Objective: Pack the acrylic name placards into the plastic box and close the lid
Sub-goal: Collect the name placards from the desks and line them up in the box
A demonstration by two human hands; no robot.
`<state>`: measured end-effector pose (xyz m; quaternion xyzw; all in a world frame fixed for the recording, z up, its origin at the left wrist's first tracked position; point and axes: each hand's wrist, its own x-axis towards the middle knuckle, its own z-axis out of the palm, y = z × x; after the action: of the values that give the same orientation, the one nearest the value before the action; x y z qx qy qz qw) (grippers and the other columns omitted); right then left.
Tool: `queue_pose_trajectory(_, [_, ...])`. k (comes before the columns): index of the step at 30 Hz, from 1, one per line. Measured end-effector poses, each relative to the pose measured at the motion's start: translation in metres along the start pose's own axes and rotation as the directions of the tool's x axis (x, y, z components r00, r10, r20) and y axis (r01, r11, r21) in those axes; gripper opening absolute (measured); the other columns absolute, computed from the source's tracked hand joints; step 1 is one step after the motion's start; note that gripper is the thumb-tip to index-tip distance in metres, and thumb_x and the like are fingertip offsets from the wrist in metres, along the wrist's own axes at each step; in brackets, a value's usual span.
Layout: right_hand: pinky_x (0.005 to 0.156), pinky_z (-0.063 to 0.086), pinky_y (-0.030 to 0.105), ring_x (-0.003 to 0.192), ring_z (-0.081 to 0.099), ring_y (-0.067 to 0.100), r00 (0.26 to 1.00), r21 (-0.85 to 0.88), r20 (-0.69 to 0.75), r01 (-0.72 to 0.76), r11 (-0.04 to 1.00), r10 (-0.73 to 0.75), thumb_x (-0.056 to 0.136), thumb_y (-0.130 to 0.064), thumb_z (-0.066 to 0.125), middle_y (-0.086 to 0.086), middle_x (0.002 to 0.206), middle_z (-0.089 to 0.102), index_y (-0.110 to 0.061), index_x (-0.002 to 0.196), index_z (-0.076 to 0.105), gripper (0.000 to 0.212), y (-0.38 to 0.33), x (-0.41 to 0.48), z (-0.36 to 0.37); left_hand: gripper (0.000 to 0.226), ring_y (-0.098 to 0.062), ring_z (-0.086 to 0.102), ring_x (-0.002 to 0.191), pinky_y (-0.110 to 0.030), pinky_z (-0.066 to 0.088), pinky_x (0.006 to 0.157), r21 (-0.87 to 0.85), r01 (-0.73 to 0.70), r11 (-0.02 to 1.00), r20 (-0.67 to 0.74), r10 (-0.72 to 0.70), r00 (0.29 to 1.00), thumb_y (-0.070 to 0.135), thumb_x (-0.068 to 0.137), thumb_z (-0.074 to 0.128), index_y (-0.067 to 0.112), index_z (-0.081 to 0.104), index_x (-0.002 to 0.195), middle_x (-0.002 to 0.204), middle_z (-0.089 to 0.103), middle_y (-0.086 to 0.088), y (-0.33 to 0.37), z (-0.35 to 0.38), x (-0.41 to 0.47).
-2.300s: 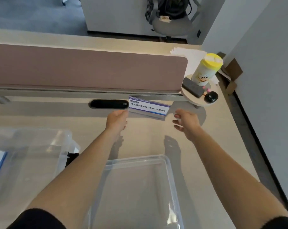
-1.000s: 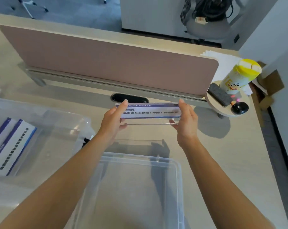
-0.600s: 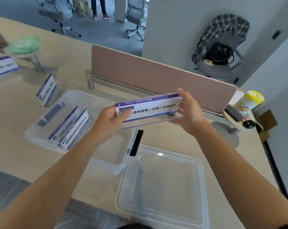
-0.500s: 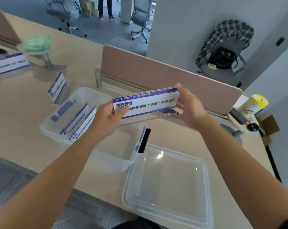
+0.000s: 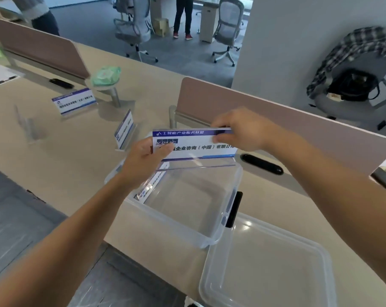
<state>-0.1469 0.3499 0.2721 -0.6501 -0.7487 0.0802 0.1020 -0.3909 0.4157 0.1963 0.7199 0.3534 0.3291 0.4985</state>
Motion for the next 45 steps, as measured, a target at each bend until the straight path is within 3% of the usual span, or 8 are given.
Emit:
queue_pose_trajectory(6, [0.072,0.051,0.041,0.082,0.058,0.026,0.999,-0.063,-0.013,-0.033,0.997,0.033,0.093,-0.028,0.062,0.002,0.091,0.070,-0.023,0.092,0.069,0.009,0.007,0.031,0.026,0.029,-0.006,0.068,0.090,-0.024,0.056,0.078,0.270,-0.054,0.961,0.065,0.037,0.997,0.035,0.081,0.076,0.028,0.066,0.107,0.101,0.070,0.013,-0.007,-0.025,0.036])
queue_pose_trajectory(11, [0.068,0.050,0.038,0.085,0.055,0.025,0.984,-0.172,0.062,-0.154,0.973,0.167,0.097,-0.031,0.054,-0.001,0.096,0.068,-0.026,0.102,0.067,0.015,-0.004,0.058,0.053,0.031,-0.015,0.059,0.097,-0.039,0.052,0.082,0.636,-0.304,0.709,0.312,0.124,0.942,0.036,0.085,0.065,0.031,0.061,0.116,0.106,0.067,0.007,-0.048,-0.025,0.083])
queue_pose_trajectory(14, [0.067,0.044,0.034,0.086,0.055,0.027,0.947,-0.191,0.085,-0.289,0.938,0.309,0.096,-0.034,0.057,0.001,0.089,0.061,-0.025,0.101,0.066,0.014,-0.019,0.069,0.073,0.017,-0.017,0.060,0.089,-0.035,0.050,0.076,0.561,-0.383,0.734,0.418,0.148,0.896,0.030,0.089,0.058,0.034,0.063,0.105,0.096,0.068,0.009,-0.076,-0.037,0.113])
queue_pose_trajectory(19, [0.076,0.052,0.033,0.083,0.059,0.013,0.833,-0.062,0.267,-0.487,0.871,0.485,0.091,-0.049,0.061,-0.009,0.095,0.068,-0.027,0.102,0.069,0.026,-0.049,0.082,0.107,0.018,-0.015,0.061,0.095,-0.028,0.043,0.083,0.396,-0.615,0.682,0.729,0.174,0.662,0.022,0.092,0.061,0.022,0.069,0.109,0.101,0.070,0.006,-0.099,-0.058,0.150])
queue_pose_trajectory(24, [0.070,0.054,0.035,0.078,0.059,0.017,0.745,-0.054,0.239,-0.630,0.775,0.623,0.091,-0.041,0.055,-0.005,0.087,0.067,-0.025,0.091,0.067,0.020,-0.076,0.090,0.138,0.017,-0.012,0.060,0.095,-0.036,0.048,0.088,0.267,-0.687,0.676,0.844,0.180,0.505,0.027,0.090,0.066,0.026,0.070,0.107,0.100,0.071,0.009,-0.109,-0.060,0.172])
queue_pose_trajectory(36, [0.043,0.039,0.022,0.051,0.054,0.014,0.387,0.145,0.170,-0.920,0.365,0.906,0.089,-0.025,0.056,0.004,0.064,0.062,-0.009,0.068,0.059,0.027,-0.060,0.081,0.231,0.073,-0.039,0.020,0.141,-0.049,0.025,0.112,0.564,-0.354,0.746,0.519,0.014,0.855,0.062,0.081,0.055,0.017,0.044,0.138,0.150,0.024,-0.020,-0.214,-0.067,0.204])
queue_pose_trajectory(42, [0.041,0.038,0.024,0.045,0.041,0.015,0.331,0.182,0.194,-0.937,0.297,0.924,0.086,-0.015,0.052,0.003,0.054,0.046,-0.012,0.057,0.041,0.032,-0.051,0.099,0.274,0.064,-0.023,0.030,0.139,-0.029,0.038,0.100,0.441,-0.299,0.847,0.367,0.133,0.920,0.030,0.086,0.067,0.012,0.039,0.140,0.147,0.033,-0.014,-0.234,-0.060,0.189])
queue_pose_trajectory(45, [0.046,0.040,0.025,0.050,0.047,0.019,0.313,0.208,0.224,-0.940,0.269,0.923,0.089,-0.014,0.053,0.006,0.060,0.052,-0.009,0.064,0.046,0.026,-0.049,0.106,0.289,0.060,-0.019,0.036,0.134,-0.027,0.034,0.103,0.454,-0.179,0.873,0.311,0.033,0.950,0.029,0.088,0.065,0.013,0.040,0.140,0.145,0.039,-0.009,-0.234,-0.058,0.192])
